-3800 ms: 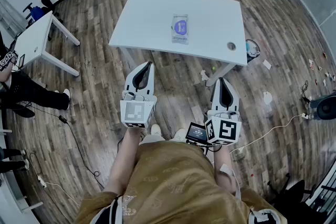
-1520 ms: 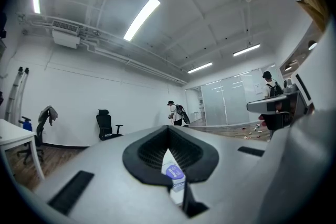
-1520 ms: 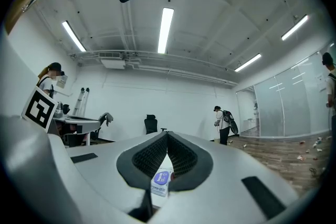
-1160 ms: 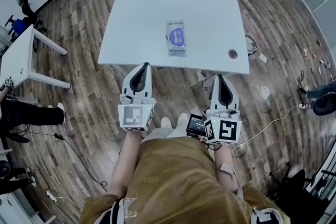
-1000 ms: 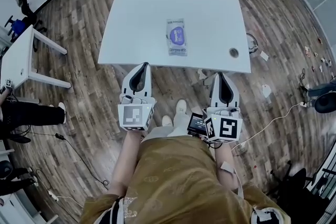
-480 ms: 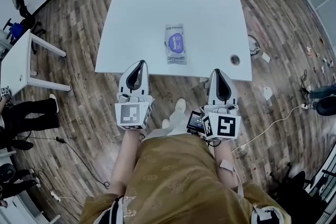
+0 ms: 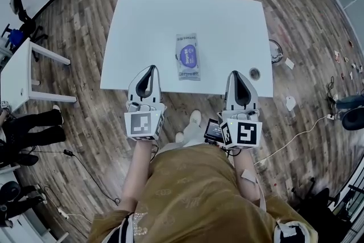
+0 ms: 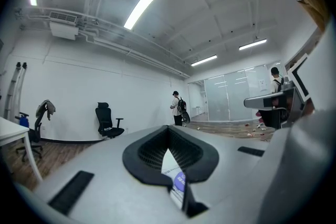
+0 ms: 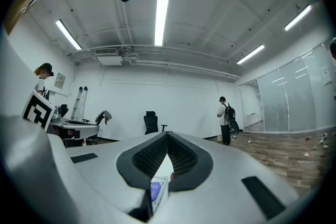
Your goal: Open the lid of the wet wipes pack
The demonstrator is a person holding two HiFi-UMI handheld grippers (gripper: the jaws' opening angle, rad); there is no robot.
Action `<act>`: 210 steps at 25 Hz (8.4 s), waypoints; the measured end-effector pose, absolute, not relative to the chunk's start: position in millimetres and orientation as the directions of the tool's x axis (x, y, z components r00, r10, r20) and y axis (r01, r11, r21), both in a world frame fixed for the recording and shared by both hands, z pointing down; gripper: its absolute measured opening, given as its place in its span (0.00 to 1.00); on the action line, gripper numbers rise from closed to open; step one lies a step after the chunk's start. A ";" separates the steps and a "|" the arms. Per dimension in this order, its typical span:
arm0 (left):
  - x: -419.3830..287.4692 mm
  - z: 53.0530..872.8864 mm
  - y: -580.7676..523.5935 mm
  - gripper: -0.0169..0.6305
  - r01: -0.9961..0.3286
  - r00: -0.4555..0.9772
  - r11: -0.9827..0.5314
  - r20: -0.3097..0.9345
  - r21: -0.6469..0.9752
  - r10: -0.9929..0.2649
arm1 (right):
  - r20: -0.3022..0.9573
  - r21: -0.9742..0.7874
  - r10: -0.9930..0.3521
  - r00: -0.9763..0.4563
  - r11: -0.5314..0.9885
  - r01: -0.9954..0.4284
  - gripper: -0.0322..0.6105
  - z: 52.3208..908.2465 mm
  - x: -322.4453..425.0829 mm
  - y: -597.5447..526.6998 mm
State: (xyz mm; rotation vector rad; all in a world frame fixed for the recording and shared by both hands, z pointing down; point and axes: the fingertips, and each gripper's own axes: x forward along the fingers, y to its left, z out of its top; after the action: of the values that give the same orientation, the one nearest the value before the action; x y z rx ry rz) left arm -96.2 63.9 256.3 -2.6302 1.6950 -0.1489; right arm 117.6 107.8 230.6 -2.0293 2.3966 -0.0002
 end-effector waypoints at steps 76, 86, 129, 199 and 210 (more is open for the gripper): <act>-72.3 428.8 -52.4 0.03 -0.906 0.401 -0.417 0.445 0.067 -0.801 | 0.495 -0.281 -0.782 -0.380 0.270 -0.921 0.07 432.0 78.2 -47.9; -53.4 460.5 -39.5 0.03 -0.887 0.437 -0.450 0.504 0.104 -0.745 | 0.554 -0.356 -0.700 -0.451 0.291 -0.888 0.07 464.9 61.7 -43.3; -11.5 531.8 4.6 0.03 -0.694 0.518 -0.717 0.733 0.059 -0.441 | 0.721 -0.449 -0.496 -0.484 0.197 -0.871 0.19 515.6 39.1 -41.2; 13.9 539.3 18.5 0.03 -0.648 0.524 -0.753 0.787 0.119 -0.327 | 0.677 -0.693 -0.194 -0.710 0.158 -0.704 0.19 487.7 25.9 -56.7; 13.1 529.5 17.6 0.03 -0.588 0.498 -0.807 0.764 -0.051 -0.411 | 0.640 -0.726 -0.230 -0.733 0.130 -0.675 0.19 482.5 23.7 -58.3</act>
State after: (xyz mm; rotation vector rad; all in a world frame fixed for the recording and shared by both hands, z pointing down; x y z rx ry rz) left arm 13.1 17.6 529.5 -2.9017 0.9832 -1.3783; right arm 23.7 -58.3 482.5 -1.1184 2.6121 -2.0885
